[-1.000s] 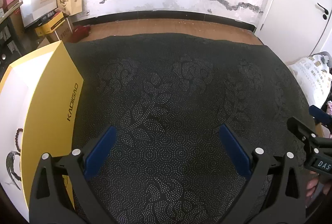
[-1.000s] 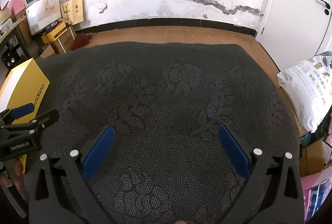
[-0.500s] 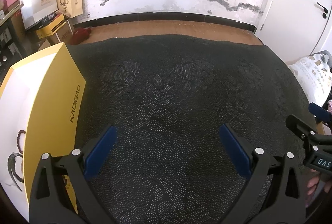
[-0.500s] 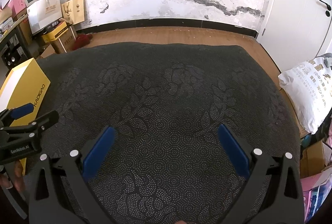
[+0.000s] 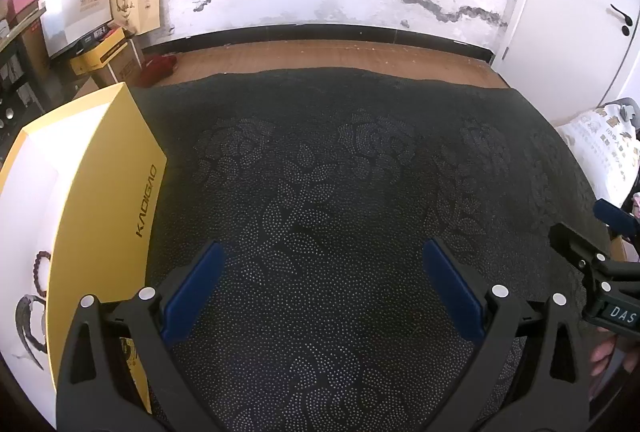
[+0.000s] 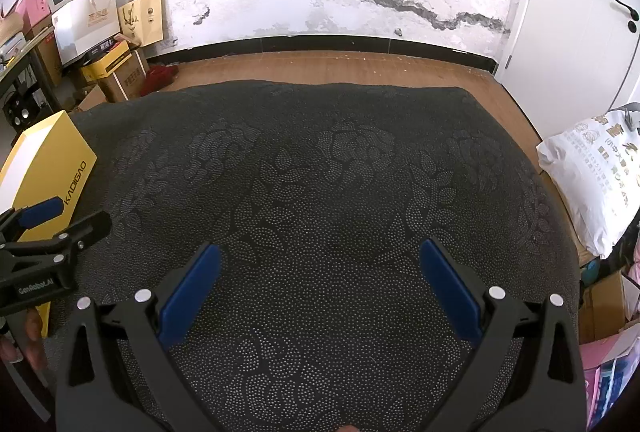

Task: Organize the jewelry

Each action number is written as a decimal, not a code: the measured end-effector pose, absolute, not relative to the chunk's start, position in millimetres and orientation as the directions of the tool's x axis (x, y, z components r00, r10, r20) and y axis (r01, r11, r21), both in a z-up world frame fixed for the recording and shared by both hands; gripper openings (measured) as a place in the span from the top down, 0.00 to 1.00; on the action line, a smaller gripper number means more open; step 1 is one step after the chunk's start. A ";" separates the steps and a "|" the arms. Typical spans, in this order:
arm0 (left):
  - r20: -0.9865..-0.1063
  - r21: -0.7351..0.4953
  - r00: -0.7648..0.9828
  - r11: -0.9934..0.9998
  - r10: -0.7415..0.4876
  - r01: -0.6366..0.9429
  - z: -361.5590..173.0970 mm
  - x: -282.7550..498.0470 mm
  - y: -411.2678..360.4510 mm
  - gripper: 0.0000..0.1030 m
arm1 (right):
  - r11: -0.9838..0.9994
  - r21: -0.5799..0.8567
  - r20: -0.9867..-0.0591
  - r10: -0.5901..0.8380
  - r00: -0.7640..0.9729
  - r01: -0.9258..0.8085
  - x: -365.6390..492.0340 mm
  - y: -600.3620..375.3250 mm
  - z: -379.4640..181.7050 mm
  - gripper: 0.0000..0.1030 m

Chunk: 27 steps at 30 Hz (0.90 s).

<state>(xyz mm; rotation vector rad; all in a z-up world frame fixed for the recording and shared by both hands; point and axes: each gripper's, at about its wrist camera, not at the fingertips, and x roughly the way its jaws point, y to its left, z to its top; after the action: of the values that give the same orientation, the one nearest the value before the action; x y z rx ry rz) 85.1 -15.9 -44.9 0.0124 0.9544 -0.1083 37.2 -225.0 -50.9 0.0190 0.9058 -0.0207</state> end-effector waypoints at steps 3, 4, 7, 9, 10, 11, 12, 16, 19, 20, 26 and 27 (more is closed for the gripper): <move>-0.815 -0.037 0.573 0.994 -0.087 0.098 -44.4 85.7 -15.9 0.06 | 1.000 0.005 -0.786 -0.012 0.618 0.026 37.5 -224.4 -50.6 0.06; -0.815 -0.038 0.573 0.995 -0.087 0.097 -44.4 85.7 -16.0 0.06 | 1.000 0.006 -0.786 -0.011 0.618 0.026 37.3 -225.0 -51.0 0.06; -0.815 -0.038 0.572 0.994 -0.088 0.098 -44.5 86.1 -16.3 0.06 | 1.000 0.006 -0.786 -0.011 0.618 0.026 37.5 -225.9 -51.1 0.06; -0.815 -0.039 0.572 0.994 -0.089 0.099 -44.5 86.0 -16.4 0.06 | 1.000 0.007 -0.787 -0.011 0.617 0.027 37.6 -225.6 -51.2 0.06; -0.815 -0.039 0.572 0.994 -0.089 0.099 -44.5 86.0 -16.4 0.06 | 1.000 0.007 -0.787 -0.010 0.617 0.025 37.7 -226.2 -51.2 0.06; -0.815 -0.039 0.573 0.994 -0.090 0.100 -44.7 85.5 -16.5 0.06 | 1.000 0.007 -0.787 -0.010 0.616 0.024 37.5 -226.3 -51.4 0.06; -0.814 -0.038 0.574 0.994 -0.089 0.101 -44.9 85.1 -16.7 0.06 | 1.000 0.006 -0.787 -0.010 0.617 0.024 37.5 -225.7 -51.4 0.06; -0.815 -0.040 0.573 0.995 -0.088 0.096 -45.3 84.7 -17.2 0.06 | 1.000 0.007 -0.786 -0.010 0.618 0.025 37.2 -226.0 -51.6 0.06; -0.814 -0.040 0.574 0.994 -0.089 0.097 -45.2 83.9 -17.2 0.06 | 1.000 0.007 -0.786 -0.010 0.618 0.025 37.2 -225.8 -51.5 0.06; -0.813 -0.039 0.575 0.995 -0.088 0.097 -45.2 83.9 -17.1 0.06 | 1.000 0.007 -0.787 -0.009 0.617 0.025 37.2 -225.4 -51.5 0.06; -0.813 -0.041 0.576 0.994 -0.090 0.097 -44.1 83.7 -16.4 0.06 | 1.000 0.008 -0.784 -0.008 0.620 0.023 36.8 -226.0 -50.5 0.06; -0.812 -0.041 0.577 0.995 -0.089 0.096 -43.9 83.9 -16.6 0.06 | 1.000 0.009 -0.784 -0.007 0.620 0.023 36.9 -226.0 -50.5 0.06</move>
<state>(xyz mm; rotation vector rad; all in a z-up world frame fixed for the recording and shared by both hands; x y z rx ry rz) 83.9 -16.6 -43.9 0.0079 0.9500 -0.1081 36.9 -226.0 -50.5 0.0186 0.9016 -0.0171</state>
